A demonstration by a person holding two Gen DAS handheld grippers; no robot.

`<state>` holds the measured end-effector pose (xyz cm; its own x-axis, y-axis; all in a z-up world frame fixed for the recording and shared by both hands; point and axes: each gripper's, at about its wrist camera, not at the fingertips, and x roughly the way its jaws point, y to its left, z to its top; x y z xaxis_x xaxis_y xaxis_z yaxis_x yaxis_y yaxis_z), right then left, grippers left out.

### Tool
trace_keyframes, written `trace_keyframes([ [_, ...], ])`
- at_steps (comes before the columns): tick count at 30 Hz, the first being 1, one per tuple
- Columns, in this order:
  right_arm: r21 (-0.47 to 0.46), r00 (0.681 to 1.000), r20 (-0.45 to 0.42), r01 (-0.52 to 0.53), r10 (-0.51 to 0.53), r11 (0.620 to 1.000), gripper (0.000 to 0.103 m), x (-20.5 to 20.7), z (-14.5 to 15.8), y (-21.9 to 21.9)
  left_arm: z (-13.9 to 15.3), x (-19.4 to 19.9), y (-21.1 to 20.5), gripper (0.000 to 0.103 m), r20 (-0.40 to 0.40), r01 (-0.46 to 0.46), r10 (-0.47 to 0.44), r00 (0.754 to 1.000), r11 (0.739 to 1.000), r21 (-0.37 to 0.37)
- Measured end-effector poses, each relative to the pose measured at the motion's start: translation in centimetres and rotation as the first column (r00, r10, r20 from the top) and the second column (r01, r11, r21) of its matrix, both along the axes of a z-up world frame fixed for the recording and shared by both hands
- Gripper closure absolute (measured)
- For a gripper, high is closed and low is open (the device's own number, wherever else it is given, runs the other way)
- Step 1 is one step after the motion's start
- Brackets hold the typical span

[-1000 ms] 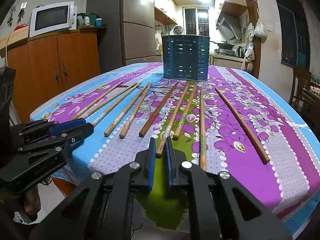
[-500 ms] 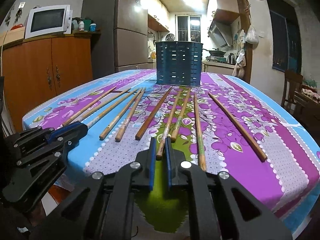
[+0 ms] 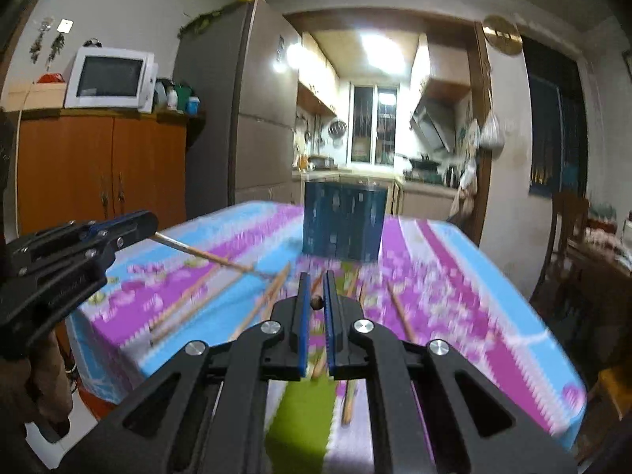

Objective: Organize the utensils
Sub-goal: 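Lift the chopstick with the right tool and carry it over the utensil holder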

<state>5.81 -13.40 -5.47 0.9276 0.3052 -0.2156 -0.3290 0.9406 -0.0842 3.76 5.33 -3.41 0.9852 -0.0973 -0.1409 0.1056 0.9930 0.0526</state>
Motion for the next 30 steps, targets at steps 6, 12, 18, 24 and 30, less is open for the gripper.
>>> trace_keyframes([
  [6, -0.004, 0.997, 0.003, -0.077, 0.077, 0.997, 0.098, 3.3, 5.2, -0.3, 5.5, 3.4, -0.9, 0.095, 0.036, 0.047, -0.049, 0.998, 0.998, 0.04],
  [12, -0.027, 0.989, -0.068, -0.133, 0.131, 0.991, 0.099, 7.6, 8.5, 0.2, 8.8, 8.5, -1.6, 0.095, -0.031, 0.097, -0.096, 0.995, 0.995, 0.039],
  [18, -0.043, 0.982, -0.122, -0.152, 0.145, 0.988, 0.099, 10.7, 10.8, 1.1, 10.8, 11.3, -1.7, 0.095, -0.046, 0.093, -0.091, 0.995, 0.995, 0.04],
  [24, -0.057, 0.976, -0.146, -0.174, 0.164, 0.983, 0.099, 12.3, 13.1, 1.9, 12.3, 13.1, -0.4, 0.096, -0.053, 0.085, -0.085, 0.995, 0.996, 0.0],
  [30, -0.008, 0.964, -0.185, -0.198, 0.193, 0.98, 0.099, 13.1, 14.5, 1.6, 12.9, 14.4, -0.2, 0.096, -0.058, 0.115, -0.114, 0.992, 0.993, 0.002],
])
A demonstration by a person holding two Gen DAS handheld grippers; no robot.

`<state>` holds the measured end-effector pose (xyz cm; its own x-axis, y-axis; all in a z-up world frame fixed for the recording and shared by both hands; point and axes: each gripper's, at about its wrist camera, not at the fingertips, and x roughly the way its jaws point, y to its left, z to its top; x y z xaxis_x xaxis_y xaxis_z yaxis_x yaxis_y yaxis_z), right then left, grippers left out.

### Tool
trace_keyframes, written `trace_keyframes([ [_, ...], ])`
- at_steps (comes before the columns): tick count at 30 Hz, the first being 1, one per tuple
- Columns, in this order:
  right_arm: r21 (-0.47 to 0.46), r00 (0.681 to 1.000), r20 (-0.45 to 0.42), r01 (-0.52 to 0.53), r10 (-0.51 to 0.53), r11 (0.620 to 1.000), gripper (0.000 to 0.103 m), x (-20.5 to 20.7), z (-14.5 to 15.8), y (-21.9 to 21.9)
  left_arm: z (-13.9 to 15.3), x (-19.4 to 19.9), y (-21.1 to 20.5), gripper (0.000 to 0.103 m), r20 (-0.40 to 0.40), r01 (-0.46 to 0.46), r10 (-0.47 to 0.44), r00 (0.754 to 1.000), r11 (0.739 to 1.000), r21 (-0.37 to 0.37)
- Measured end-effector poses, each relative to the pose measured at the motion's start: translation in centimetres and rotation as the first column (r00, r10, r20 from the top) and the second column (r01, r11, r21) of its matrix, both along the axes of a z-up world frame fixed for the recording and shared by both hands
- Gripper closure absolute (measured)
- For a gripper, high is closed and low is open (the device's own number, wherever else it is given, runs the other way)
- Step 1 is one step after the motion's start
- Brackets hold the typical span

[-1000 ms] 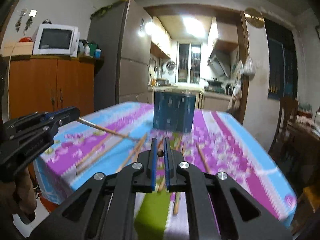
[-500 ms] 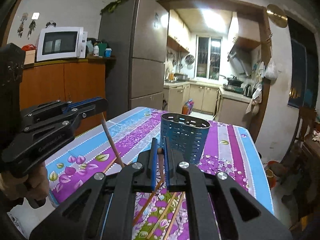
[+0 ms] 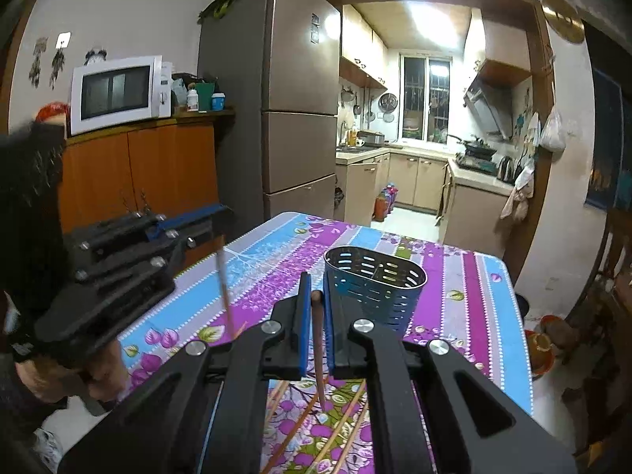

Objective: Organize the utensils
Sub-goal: 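Lift the chopstick with the right tool and carry it over the utensil holder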

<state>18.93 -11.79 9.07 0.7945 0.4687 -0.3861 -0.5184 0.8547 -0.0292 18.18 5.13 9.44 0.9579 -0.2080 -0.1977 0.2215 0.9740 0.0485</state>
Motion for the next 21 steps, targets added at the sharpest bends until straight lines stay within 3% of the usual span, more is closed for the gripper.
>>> trace_keyframes([
  [9, 0.014, 1.0, -0.005, 0.01, -0.01, 1.0, 0.099, 1.8, 2.9, -0.6, 1.6, 2.0, -0.3, 0.097, 0.009, 0.012, -0.012, 1.0, 1.0, -0.017],
  [12, 0.041, 1.0, -0.021, 0.012, -0.012, 0.999, 0.099, 2.4, 2.6, -0.8, 1.5, 2.2, -0.5, 0.097, 0.005, 0.02, -0.019, 1.0, 1.0, -0.014],
  [17, 0.043, 1.0, -0.005, 0.023, -0.023, 0.999, 0.099, 1.7, 0.0, -1.0, -2.2, 1.5, -0.9, 0.097, -0.035, -0.001, 0.003, 0.999, 0.999, 0.054],
  [21, 0.067, 0.999, -0.005, 0.035, -0.035, 0.997, 0.098, 1.7, -0.9, -1.8, -5.1, 1.4, -0.3, 0.097, -0.102, -0.026, 0.032, 0.994, 0.998, 0.055],
])
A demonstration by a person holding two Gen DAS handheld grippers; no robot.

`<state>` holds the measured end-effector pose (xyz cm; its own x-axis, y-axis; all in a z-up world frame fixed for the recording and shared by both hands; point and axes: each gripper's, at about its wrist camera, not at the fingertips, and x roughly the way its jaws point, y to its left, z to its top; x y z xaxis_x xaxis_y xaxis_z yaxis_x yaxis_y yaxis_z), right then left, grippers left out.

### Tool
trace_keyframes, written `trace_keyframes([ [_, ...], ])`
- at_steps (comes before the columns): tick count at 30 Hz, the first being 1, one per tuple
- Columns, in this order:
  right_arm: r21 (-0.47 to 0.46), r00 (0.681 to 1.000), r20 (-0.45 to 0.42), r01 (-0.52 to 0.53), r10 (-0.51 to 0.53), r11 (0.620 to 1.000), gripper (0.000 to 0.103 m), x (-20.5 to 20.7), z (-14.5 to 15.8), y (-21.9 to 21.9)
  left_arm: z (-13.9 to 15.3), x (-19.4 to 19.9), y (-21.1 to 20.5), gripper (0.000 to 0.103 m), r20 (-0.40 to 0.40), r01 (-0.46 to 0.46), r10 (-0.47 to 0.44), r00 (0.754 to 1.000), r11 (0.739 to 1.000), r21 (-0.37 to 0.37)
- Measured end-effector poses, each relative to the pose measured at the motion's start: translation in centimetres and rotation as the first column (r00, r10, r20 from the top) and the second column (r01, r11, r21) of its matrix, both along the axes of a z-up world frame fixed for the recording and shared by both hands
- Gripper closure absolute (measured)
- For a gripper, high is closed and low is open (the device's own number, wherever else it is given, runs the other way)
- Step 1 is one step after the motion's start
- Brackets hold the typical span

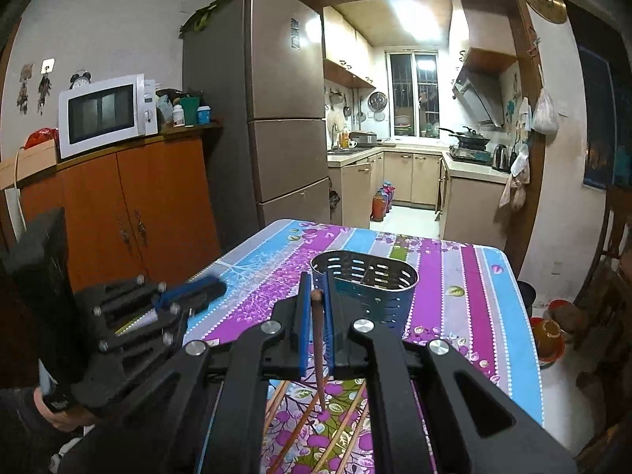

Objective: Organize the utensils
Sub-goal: 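Lift the chopstick with the right tool and carry it over the utensil holder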

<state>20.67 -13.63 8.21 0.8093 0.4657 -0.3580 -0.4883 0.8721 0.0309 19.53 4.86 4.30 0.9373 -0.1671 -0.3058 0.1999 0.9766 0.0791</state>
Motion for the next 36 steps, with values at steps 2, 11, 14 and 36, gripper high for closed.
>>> trace_keyframes([
  [2, 0.023, 1.0, 0.006, 0.002, -0.002, 1.0, 0.098, -0.3, -0.4, -0.6, -1.2, -0.1, 0.6, 0.097, -0.04, -0.015, 0.015, 0.999, 1.0, -0.022],
  [11, 0.024, 0.998, 0.066, 0.0, -0.002, 1.0, 0.098, -1.6, -2.2, -1.9, -3.3, -2.5, 1.7, 0.097, -0.02, 0.024, -0.027, 0.999, 0.991, -0.129],
  [14, 0.031, 0.997, 0.082, -0.006, 0.003, 1.0, 0.098, -1.6, -2.2, -2.0, -3.6, -2.8, 1.1, 0.097, 0.005, 0.042, -0.042, 0.999, 0.989, -0.141],
  [36, 0.025, 0.987, 0.151, -0.057, 0.053, 0.998, 0.098, -3.1, -0.2, -2.2, -2.0, -5.1, 3.1, 0.092, -0.007, 0.003, -0.004, 1.0, 0.988, -0.154],
])
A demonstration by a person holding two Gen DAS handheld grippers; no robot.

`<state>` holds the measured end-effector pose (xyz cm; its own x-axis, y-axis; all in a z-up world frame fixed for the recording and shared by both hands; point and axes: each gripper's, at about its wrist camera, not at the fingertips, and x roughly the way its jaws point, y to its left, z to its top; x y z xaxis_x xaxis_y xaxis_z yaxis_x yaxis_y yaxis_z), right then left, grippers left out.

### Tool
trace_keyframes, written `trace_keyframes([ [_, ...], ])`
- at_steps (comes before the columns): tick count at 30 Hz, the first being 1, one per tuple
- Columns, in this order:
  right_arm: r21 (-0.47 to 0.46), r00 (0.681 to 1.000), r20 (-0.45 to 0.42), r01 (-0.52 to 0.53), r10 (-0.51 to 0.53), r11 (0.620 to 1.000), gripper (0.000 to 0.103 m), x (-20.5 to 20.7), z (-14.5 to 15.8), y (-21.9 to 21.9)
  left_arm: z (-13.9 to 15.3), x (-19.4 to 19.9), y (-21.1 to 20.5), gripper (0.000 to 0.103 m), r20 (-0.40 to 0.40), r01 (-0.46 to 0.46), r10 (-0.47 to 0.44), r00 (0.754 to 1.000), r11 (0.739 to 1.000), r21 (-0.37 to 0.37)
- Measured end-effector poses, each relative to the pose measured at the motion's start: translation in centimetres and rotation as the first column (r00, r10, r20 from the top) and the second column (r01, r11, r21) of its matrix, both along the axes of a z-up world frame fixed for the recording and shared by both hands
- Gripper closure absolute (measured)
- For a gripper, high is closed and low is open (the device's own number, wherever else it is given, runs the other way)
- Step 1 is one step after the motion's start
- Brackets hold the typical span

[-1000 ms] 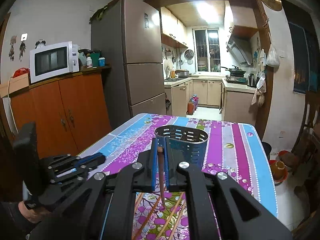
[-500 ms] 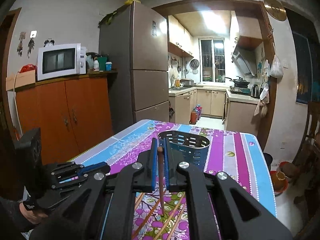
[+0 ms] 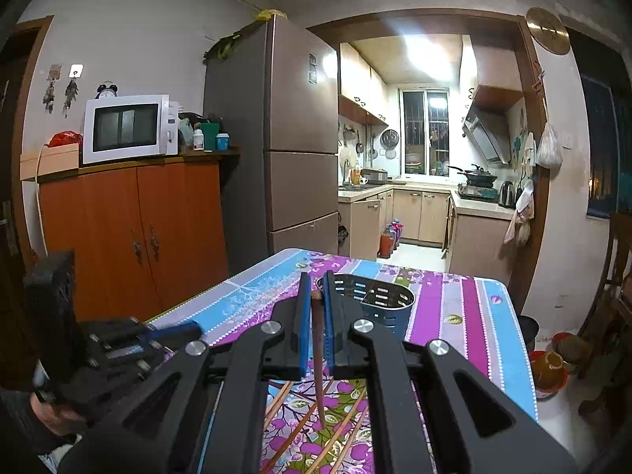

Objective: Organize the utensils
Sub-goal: 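Lift the chopstick with the right tool and carry it over the utensil holder, then grasp a wooden chopstick with the left tool while the right tool holds its chopstick above the holder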

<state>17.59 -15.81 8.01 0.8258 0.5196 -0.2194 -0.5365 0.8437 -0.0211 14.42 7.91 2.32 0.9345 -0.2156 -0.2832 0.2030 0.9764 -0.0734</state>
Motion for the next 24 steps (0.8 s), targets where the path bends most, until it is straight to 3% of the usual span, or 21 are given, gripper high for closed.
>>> trace_keyframes([
  [3, 0.008, 1.0, -0.004, -0.008, 0.008, 1.0, 0.098, 0.4, 0.3, -0.2, 0.6, -0.9, 3.3, 0.078, 0.002, -0.093, 0.093, 0.996, 0.996, -0.011],
  [6, 0.013, 1.0, -0.009, -0.016, 0.016, 1.0, 0.098, 0.8, 0.5, -0.2, 0.7, -1.2, 5.6, 0.076, -0.019, -0.165, 0.165, 0.986, 0.986, 0.013],
  [10, 0.015, 1.0, -0.008, -0.027, 0.027, 1.0, 0.098, 0.5, 0.5, -0.1, -0.8, -2.1, 6.8, 0.075, -0.073, -0.178, 0.181, 0.981, 0.983, 0.044],
  [17, 0.021, 0.999, 0.0, -0.052, 0.052, 0.998, 0.098, -0.6, 0.0, 0.0, -10.3, -6.3, 4.6, 0.075, -0.164, -0.13, 0.145, 0.976, 0.987, 0.095],
  [24, 0.0, 0.998, -0.013, -0.062, 0.062, 0.998, 0.098, -0.8, -1.0, 0.6, -13.8, -8.0, 2.5, 0.075, -0.172, -0.118, 0.139, 0.975, 0.985, 0.124],
])
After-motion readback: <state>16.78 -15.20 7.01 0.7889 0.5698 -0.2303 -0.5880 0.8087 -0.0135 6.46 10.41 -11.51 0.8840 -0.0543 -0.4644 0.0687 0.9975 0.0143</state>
